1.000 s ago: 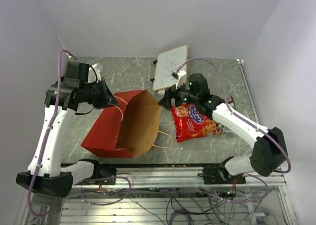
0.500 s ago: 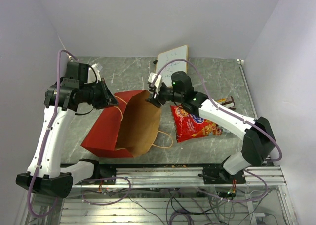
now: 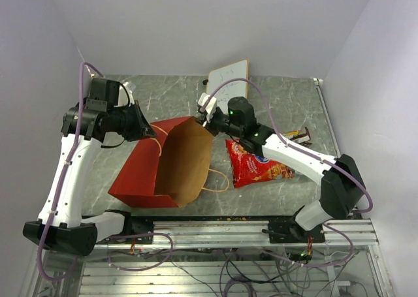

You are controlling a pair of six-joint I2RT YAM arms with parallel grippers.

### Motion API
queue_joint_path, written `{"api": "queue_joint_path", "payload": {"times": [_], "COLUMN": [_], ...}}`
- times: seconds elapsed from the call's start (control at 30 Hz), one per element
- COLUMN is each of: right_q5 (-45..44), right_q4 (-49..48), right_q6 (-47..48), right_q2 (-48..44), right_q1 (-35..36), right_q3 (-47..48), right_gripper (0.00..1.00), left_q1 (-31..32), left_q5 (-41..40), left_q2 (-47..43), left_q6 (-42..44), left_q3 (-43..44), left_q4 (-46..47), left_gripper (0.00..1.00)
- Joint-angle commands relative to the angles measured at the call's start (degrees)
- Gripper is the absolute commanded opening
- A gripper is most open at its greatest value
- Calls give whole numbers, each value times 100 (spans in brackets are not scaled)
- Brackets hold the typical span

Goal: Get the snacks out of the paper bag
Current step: Adjust the paper bag at the center of the board.

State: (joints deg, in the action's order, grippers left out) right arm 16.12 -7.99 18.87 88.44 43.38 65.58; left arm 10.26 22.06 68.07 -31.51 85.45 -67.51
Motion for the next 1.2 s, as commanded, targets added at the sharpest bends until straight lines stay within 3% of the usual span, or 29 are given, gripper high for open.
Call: {"api": "queue_joint_path", "payload": {"times": [0.0,0.23,0.43,0.67,0.83,0.9,0.97,1.07,1.17], "right_q5": [-443,-1493,-1734,-1909,-1826,-1847,-1771,-1783,-1779], "right_q4": [-480,-1488,-1963,-2212,-2207,-1949,-1553,-1283,-978], "right_q6": [-308,-1032,-927,-842,-477,-609,-597,-197,364], "right_q2": [-347,-900,-1151,-1061,-963,-998,-1082,-1303,-1643], "right_q1": [51,367,866,913,908,906,902,902,901], "right_q3": [-356,-1444,-2025,-2184,-2304,-2165,-1962,-1973,-2110], "right_gripper": [0,0,0,0,0,8,23,46,62], "left_q1": [-15,-20,-15,-15,-15,-15,-17,-15,-20], "left_q5": [-169,-655,-881,-1091,-703,-518,-370,-208,-174], "left_q2": [127,782,948,54,-722,-830,-853,-865,-875], "left_q6": [105,320,385,199,-290,-489,-634,-780,-794], "left_q3": [188,975,1284,-18,-1104,-1263,-1356,-1530,-1632], "left_q4": [74,-156,-233,-16,454,560,634,826,877], "left_gripper": [7,7,7,7,7,7,7,7,7]}}
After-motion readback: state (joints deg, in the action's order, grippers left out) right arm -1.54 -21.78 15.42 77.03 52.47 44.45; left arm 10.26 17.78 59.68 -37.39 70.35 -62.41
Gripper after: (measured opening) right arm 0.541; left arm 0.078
